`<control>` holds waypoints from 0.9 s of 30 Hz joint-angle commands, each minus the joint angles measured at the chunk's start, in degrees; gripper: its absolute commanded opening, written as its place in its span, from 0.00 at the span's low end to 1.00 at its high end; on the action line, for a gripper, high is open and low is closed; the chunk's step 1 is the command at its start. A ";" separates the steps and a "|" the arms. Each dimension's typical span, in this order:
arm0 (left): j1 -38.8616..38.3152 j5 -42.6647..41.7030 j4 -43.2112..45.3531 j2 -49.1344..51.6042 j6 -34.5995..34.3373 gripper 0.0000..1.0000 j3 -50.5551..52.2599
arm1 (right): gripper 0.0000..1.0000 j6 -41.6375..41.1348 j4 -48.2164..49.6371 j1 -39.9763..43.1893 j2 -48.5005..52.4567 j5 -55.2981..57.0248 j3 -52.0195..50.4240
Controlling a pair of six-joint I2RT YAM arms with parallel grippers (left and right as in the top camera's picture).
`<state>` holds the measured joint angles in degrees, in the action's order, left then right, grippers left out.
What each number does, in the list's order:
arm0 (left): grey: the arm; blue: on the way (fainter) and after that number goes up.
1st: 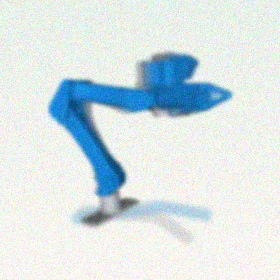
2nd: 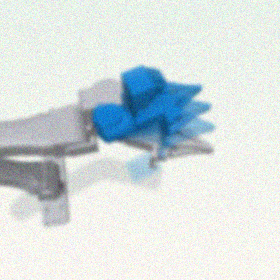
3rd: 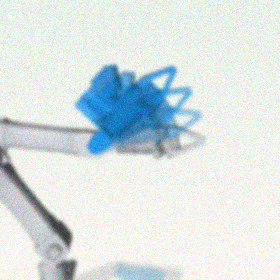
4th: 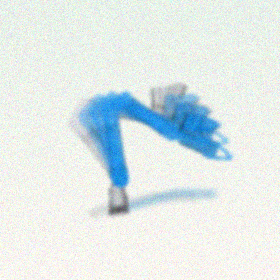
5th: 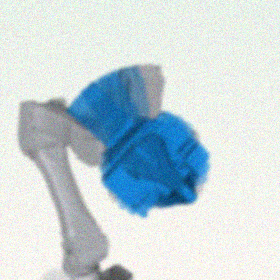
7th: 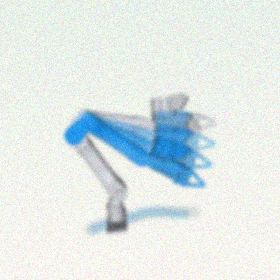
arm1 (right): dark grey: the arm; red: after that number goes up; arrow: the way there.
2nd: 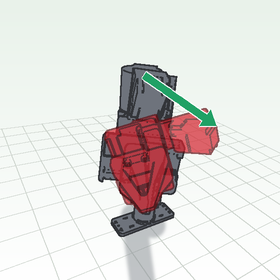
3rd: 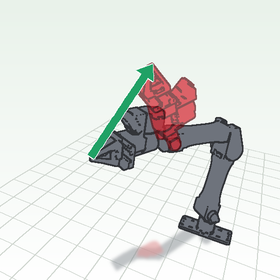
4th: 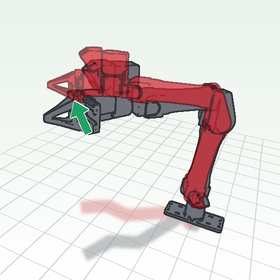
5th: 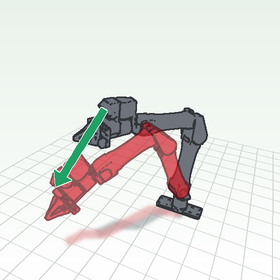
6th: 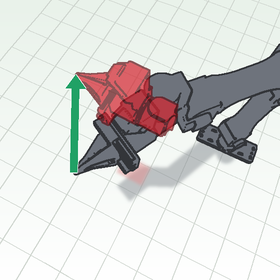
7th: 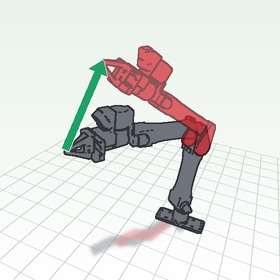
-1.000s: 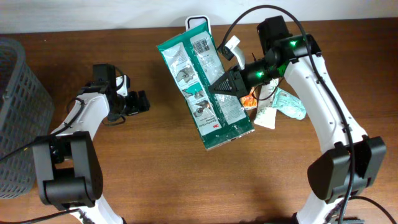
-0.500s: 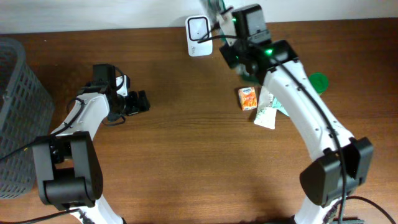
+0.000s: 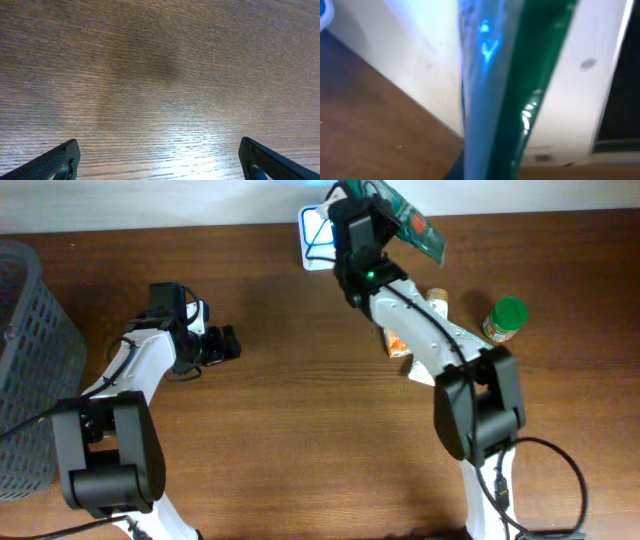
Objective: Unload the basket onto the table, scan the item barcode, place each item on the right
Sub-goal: 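Lift the 3M package with the right gripper up to the white scanner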
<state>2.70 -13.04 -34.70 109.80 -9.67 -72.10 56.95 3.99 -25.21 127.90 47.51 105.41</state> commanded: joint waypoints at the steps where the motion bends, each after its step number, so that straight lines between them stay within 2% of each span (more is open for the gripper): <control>1: 0.09 0.42 0.07 -1.95 0.33 0.99 -0.92 | 0.04 17.03 7.52 -1.38 5.35 2.73 0.79; 4: 0.09 0.42 0.07 -1.95 0.33 0.99 -0.92 | 0.04 21.88 15.41 -1.42 8.96 4.00 0.79; 7: 0.09 0.42 0.07 -1.95 0.33 0.99 -0.92 | 0.04 25.33 17.09 -1.53 11.43 5.31 0.79; 27: 0.09 0.42 0.07 -1.95 0.33 0.99 -0.92 | 0.04 25.31 17.75 -3.04 12.68 7.32 0.79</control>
<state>2.70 -13.02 -34.70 109.80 -9.67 -72.10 82.52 21.37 -27.46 140.27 52.97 105.54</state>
